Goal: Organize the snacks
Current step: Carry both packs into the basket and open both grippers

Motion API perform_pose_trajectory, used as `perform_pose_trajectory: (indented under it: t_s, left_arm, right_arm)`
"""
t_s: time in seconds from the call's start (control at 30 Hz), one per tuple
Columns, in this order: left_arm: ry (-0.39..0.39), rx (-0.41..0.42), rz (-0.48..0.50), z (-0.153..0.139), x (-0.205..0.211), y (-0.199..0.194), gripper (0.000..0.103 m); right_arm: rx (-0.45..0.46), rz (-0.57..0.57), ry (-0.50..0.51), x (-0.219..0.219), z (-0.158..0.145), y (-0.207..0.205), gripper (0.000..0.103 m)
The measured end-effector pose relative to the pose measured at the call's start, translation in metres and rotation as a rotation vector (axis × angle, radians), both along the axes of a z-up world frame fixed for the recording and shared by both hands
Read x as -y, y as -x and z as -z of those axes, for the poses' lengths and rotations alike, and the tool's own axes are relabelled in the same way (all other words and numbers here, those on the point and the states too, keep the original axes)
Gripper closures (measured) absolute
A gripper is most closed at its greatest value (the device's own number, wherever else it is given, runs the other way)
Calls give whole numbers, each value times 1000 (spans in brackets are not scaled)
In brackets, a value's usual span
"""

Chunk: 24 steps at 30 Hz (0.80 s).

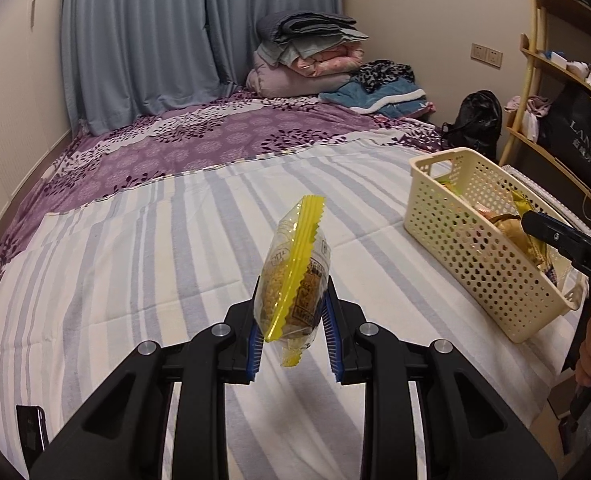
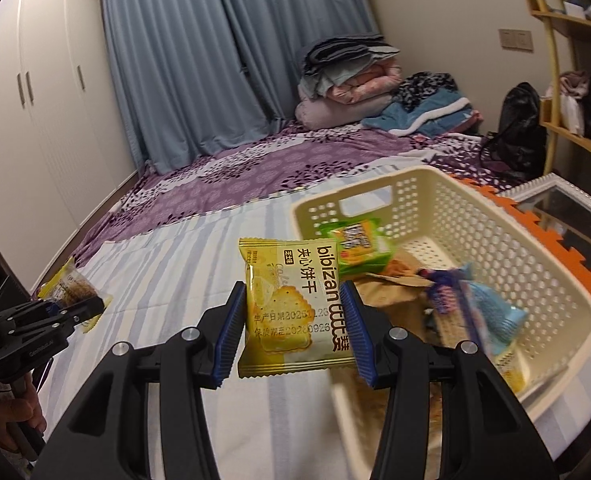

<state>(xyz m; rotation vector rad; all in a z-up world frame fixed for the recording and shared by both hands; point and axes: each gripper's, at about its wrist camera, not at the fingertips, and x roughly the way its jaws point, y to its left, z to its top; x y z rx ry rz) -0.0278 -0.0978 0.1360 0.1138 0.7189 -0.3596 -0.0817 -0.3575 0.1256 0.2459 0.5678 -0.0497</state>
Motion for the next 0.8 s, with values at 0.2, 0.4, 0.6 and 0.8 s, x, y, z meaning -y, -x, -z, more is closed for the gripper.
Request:
perform_pose_trajectory:
  t_s: [0.2, 0.4, 0.6, 0.8]
  left_arm:
    - [5, -1, 48, -2, 20, 4, 77]
    - [8, -9, 97, -4, 37, 2, 77]
    - [0, -5, 135, -8, 53, -1, 77]
    - [1, -3, 176, -14, 72, -6, 77]
  right_arm:
    - [0, 66, -3, 29, 2, 10, 55]
    - [-24, 117, 3, 49, 9, 8, 55]
    - [-71, 155, 3, 62, 20, 2, 55]
    - [-85, 160, -1, 66, 24, 2, 55]
